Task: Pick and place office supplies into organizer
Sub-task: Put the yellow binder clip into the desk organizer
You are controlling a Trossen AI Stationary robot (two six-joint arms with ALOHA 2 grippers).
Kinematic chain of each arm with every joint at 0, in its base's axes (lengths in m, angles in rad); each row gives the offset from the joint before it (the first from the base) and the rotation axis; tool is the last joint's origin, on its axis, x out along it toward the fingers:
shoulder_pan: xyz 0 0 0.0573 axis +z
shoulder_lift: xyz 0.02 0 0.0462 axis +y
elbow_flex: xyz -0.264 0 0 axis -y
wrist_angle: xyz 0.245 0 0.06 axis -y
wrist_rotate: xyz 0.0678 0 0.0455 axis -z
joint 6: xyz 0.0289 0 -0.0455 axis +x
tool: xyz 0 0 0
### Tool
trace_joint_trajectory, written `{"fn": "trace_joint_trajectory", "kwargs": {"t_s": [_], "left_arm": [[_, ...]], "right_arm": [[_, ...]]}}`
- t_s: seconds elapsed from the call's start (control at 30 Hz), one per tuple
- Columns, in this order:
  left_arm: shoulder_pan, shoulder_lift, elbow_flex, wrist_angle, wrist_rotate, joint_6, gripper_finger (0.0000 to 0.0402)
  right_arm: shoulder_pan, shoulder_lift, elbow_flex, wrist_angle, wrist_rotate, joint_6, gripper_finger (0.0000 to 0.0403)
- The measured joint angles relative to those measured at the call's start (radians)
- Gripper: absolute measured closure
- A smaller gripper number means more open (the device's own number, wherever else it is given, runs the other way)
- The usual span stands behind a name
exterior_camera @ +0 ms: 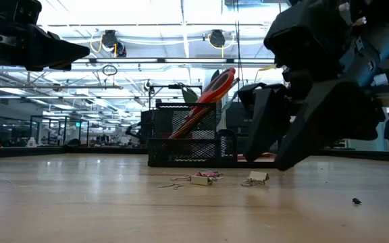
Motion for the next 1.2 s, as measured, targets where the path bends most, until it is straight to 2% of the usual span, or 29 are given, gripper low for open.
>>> {"fn": "trace_joint_trajectory", "kwargs": {"t_s": [0.3,0.63,0.77,1.2], "left_arm": [[0.0,0.0,0.0,-0.003,0.0,0.0,0.0396],[0.0,0.0,0.0,-0.021,0.0,-0.001,0.0396],[0.0,0.0,0.0,-0.022,0.0,-0.002,0.0396],[0.0,0.0,0.0,-0.021,0.0,0.0,0.0396]], "right_arm": [[-0.006,0.069,0.0,0.1,-0.003,-0.015,0.025],[-0.023,0.075,0.002,0.053,-0.007,0.016,0.025],[-0.027,0.075,0.002,0.043,-0.042,0.021,0.0251],[-0.026,0.078,0.0,0.085,-0.055,-0.02,0.0326]]}}
